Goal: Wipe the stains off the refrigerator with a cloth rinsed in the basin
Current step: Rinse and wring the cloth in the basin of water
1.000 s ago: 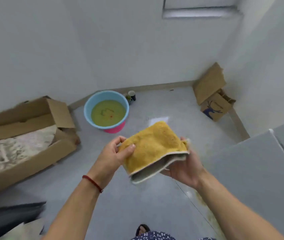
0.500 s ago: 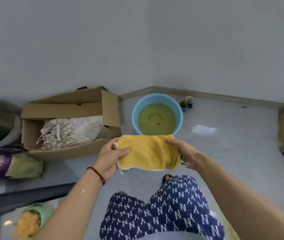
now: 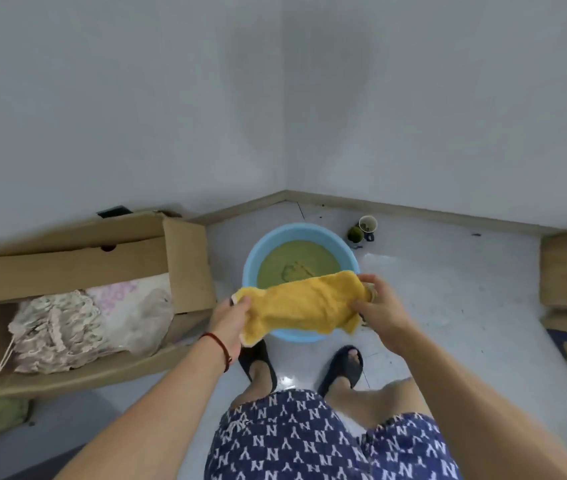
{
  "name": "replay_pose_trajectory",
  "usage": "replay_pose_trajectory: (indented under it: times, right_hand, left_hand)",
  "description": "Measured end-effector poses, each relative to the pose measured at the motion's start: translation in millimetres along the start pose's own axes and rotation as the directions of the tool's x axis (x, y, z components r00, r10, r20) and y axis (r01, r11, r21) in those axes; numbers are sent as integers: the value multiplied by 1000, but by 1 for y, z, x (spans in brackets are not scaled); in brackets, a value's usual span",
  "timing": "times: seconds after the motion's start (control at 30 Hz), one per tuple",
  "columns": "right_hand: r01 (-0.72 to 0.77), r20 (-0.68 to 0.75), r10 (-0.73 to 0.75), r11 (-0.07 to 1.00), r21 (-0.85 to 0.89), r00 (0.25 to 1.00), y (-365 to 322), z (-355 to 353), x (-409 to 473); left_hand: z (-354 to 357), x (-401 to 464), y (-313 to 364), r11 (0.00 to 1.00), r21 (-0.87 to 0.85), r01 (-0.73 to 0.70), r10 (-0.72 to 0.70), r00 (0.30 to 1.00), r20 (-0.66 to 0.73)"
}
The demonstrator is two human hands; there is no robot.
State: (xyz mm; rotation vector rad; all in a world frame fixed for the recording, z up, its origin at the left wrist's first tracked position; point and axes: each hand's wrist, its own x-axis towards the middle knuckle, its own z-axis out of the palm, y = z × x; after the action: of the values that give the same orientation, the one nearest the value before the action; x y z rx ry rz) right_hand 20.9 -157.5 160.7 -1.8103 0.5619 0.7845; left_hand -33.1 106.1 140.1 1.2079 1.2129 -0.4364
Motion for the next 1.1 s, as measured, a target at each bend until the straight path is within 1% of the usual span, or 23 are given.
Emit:
replay_pose_trajectory:
  times: [0.07, 0.13, 0.17, 0.27, 0.37, 0.4, 0.43, 0.47, 0.5, 0.53, 0.57, 0.63, 0.7, 0.73, 0.8, 0.83, 0.9, 0.93, 0.97, 1.0, 1.03, 1.07, 1.1]
  right_hand:
    - [76, -23, -83, 972, -222, 996, 2, 8, 31]
    - [186, 3, -199, 908, -376, 980, 14, 13, 82]
    - [232, 36, -240, 870, -435, 970, 23, 17, 113]
    - [271, 78, -270, 820, -504, 960, 62, 30, 197]
    - [227, 93, -213, 796, -561, 973, 116, 52, 281]
    - [183, 79, -175, 727, -662, 981, 130, 61, 301]
    - [158, 60, -179, 608, -778, 982, 141, 72, 317]
    - [170, 65, -221, 501, -849, 973, 156, 88, 335]
    - [212, 103, -260, 436, -875, 960, 169, 103, 346]
    - [257, 146, -269, 448, -856, 952, 177, 115, 353]
    - [272, 164, -252, 492, -827, 954, 187, 128, 362]
    - [159, 60, -181, 605, -780, 982, 200, 145, 378]
    - [-5, -127, -150, 626, -780, 981, 210, 157, 391]
    - [-76, -208, -123, 663, -745, 970, 211, 162, 395]
    - [-144, -291, -42, 797, -586, 956, 207, 171, 401]
    - [-162, -289, 27, 876, -455, 957, 204, 175, 402]
    - [-190, -175, 172, 977, -96, 969, 201, 184, 405]
    - [-220, -107, 227, 973, 73, 968, 199, 187, 404]
    - [-241, -53, 253, 956, 164, 966, 194, 188, 401]
    - [-228, -31, 237, 957, 180, 971, 189, 190, 399]
    - [-175, -40, 181, 977, 119, 983, 184, 189, 397]
    - [-86, -50, 86, 996, -11, 995, 179, 186, 395]
    - [15, -41, -24, 979, -204, 999, 177, 181, 396]
  left_hand:
    - [18, 21, 3, 969, 231, -90, 106, 993, -57]
    - [40, 55, 3, 897, 416, -153, 194, 979, -58]
    - [53, 81, -1, 866, 477, -152, 201, 978, -53]
    - [86, 154, -21, 829, 544, -131, 152, 988, 7]
    - [112, 244, -62, 733, 630, -257, 258, 962, 92]
    - [118, 267, -75, 711, 646, -277, 290, 953, 89]
    - [124, 290, -89, 676, 690, -259, 306, 950, 57]
    - [131, 313, -105, 608, 770, -195, 319, 948, -13]
    - [140, 332, -120, 505, 857, -103, 325, 943, -78]
    - [149, 343, -128, 443, 896, -1, 298, 944, -146]
    - [160, 356, -137, 442, 894, 76, 251, 946, -205]
    - [180, 370, -147, 552, 811, 193, 124, 943, -310]
    - [199, 382, -146, 701, 665, 257, 39, 918, -395]
    - [206, 389, -144, 765, 578, 283, 0, 898, -440]
    - [213, 398, -136, 851, 409, 329, -69, 843, -533]
    - [216, 402, -135, 875, 347, 338, -101, 828, -552]
    - [217, 407, -135, 924, 183, 336, -218, 855, -471]
    - [216, 406, -136, 941, 79, 330, -276, 879, -388]
    - [213, 403, -135, 942, -6, 337, -321, 892, -317]
    - [210, 401, -131, 943, -38, 330, -328, 908, -259]
    - [207, 398, -126, 948, -15, 319, -314, 923, -220]
    - [204, 397, -120, 953, 35, 301, -288, 936, -203]
    - [202, 397, -116, 956, 114, 272, -246, 949, -196]
